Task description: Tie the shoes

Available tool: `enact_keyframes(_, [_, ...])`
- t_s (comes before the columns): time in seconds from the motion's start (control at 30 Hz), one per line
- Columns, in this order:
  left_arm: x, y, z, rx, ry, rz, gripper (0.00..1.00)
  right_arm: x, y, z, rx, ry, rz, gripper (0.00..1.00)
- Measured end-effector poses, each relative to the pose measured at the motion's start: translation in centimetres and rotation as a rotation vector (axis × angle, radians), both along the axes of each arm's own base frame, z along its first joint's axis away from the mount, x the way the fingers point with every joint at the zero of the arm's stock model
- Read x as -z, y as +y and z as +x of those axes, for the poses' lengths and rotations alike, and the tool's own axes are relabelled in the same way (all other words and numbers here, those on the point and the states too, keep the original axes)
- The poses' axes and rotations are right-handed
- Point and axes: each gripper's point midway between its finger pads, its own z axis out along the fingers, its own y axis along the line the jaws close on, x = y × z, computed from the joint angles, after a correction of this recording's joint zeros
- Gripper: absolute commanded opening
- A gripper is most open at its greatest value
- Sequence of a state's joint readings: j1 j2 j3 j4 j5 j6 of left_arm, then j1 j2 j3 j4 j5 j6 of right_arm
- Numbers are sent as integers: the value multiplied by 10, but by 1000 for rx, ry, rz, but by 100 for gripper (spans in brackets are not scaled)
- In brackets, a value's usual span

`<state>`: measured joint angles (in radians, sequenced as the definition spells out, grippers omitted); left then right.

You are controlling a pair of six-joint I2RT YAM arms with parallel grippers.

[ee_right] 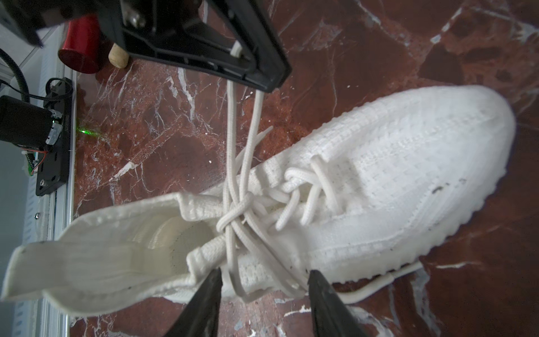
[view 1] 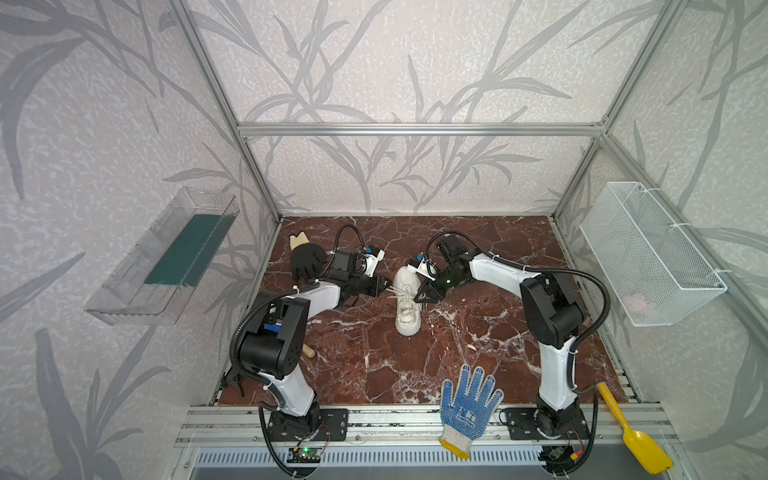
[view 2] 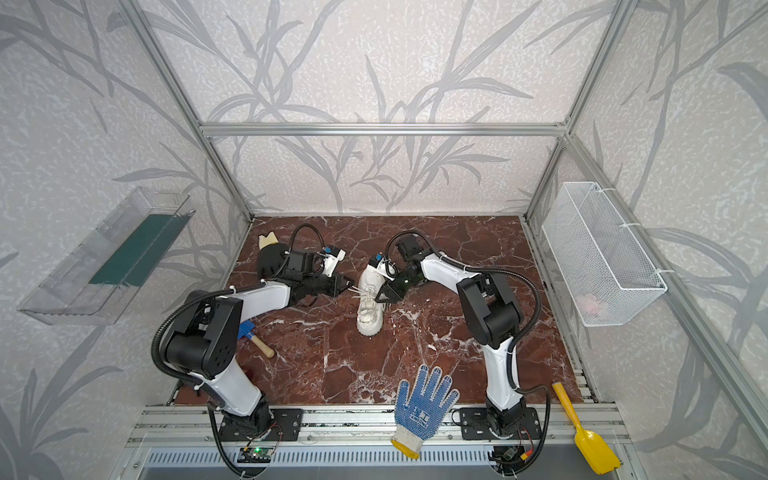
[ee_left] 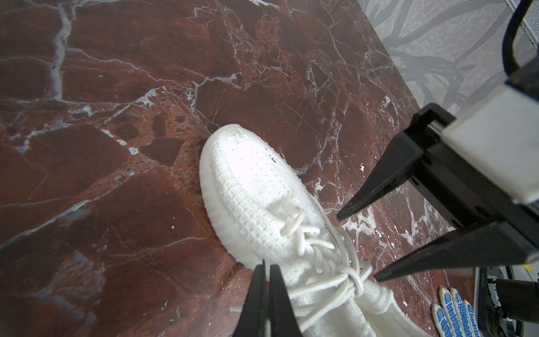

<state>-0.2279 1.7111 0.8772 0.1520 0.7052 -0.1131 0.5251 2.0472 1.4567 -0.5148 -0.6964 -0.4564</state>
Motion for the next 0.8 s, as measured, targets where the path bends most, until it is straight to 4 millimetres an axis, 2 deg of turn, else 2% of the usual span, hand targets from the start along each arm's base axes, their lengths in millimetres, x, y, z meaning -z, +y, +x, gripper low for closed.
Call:
enact_keyframes(0.2, [1, 0, 0, -1, 4, 0, 0, 3, 0, -9, -25, 10, -21, 39])
enact_keyframes(0.43, [2, 0, 0, 0, 9, 0, 0, 5, 0, -12, -30, 18, -31, 21])
enact_keyframes(0.6, [3, 0, -1, 0, 11, 0, 0, 5, -1, -14, -31, 27, -38, 15])
enact_keyframes(0.67, [3, 0, -1, 1, 12, -1, 0, 5, -1, -15, -31, 29, -40, 14])
enact_keyframes(0.8, [3, 0, -1, 1, 12, -1, 0, 5, 0, -18, -34, 43, -39, 22])
